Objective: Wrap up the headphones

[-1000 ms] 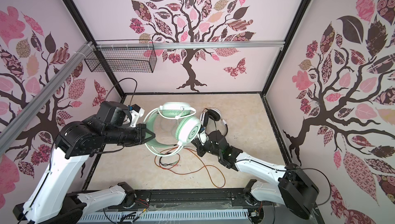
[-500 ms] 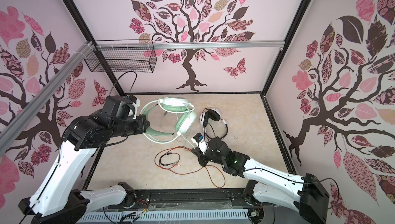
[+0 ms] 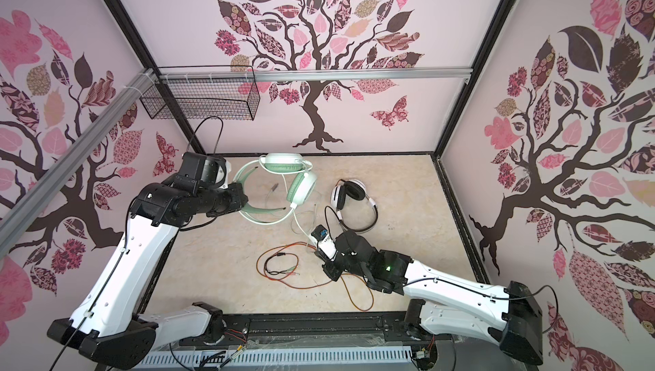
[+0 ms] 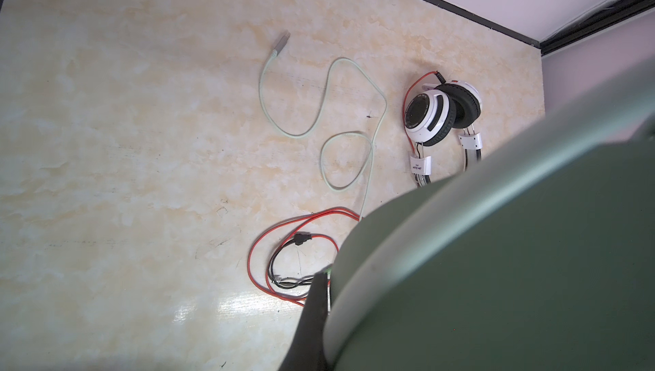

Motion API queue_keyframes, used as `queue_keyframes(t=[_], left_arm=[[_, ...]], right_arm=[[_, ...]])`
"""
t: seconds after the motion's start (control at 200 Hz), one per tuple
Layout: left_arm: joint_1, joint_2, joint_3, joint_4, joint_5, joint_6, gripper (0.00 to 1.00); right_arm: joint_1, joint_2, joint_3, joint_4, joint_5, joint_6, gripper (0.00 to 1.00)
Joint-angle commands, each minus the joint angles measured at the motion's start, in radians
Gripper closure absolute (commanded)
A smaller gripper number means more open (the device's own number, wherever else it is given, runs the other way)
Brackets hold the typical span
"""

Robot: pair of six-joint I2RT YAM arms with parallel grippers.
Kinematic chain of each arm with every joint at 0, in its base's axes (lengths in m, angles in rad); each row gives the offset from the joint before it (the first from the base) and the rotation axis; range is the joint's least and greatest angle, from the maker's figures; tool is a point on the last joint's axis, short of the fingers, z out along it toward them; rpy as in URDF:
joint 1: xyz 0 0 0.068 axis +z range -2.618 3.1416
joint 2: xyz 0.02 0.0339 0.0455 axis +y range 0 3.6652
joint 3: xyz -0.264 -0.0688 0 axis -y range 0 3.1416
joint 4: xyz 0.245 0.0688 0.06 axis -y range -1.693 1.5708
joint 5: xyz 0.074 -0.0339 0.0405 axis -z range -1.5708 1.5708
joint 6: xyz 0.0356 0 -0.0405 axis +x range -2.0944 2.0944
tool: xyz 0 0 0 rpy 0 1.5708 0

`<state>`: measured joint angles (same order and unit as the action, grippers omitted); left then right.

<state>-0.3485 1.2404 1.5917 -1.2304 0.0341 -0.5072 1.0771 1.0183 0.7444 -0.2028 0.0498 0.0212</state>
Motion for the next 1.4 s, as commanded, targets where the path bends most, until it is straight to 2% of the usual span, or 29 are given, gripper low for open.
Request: queue_keyframes(t=[0.0,0.21,0.485,0.64,0.85,1.17,1.285,1.395], left_arm=[[0.005,-0.013,-0.037,0.096,-0.055,0.018,1.00],[0.005,-0.009,-0.097,0.084,-0.213,0.058,1.00],[-0.004,-0.017,-0.137,0.062,-0.308,0.089,1.00],[-0.034,-0.019,-0.182,0.072,-0.307,0.070,1.00],[-0.075,0.003,-0.197,0.092,-0.305,0.034,1.00],[-0.087,0.004,-0.187,0.116,-0.256,0.016,1.00],[-0.088,0.017,-0.178,0.121,-0.245,0.024,1.00],[-0.087,0.028,-0.201,0.119,-0.265,0.030,1.00]], right_arm=[[0.025,0.021,0.081,-0.121,0.058,-0.045,1.00],[0.078,0.060,0.206,-0.250,0.138,-0.092,1.00],[0.121,0.122,0.349,-0.338,0.207,-0.143,1.00],[0.141,0.170,0.441,-0.348,0.239,-0.200,1.00],[0.257,0.303,0.573,-0.375,0.343,-0.306,1.00],[0.276,0.453,0.641,-0.347,0.442,-0.376,1.00],[0.280,0.509,0.676,-0.338,0.570,-0.406,1.00],[0.289,0.500,0.679,-0.239,0.698,-0.478,1.00]])
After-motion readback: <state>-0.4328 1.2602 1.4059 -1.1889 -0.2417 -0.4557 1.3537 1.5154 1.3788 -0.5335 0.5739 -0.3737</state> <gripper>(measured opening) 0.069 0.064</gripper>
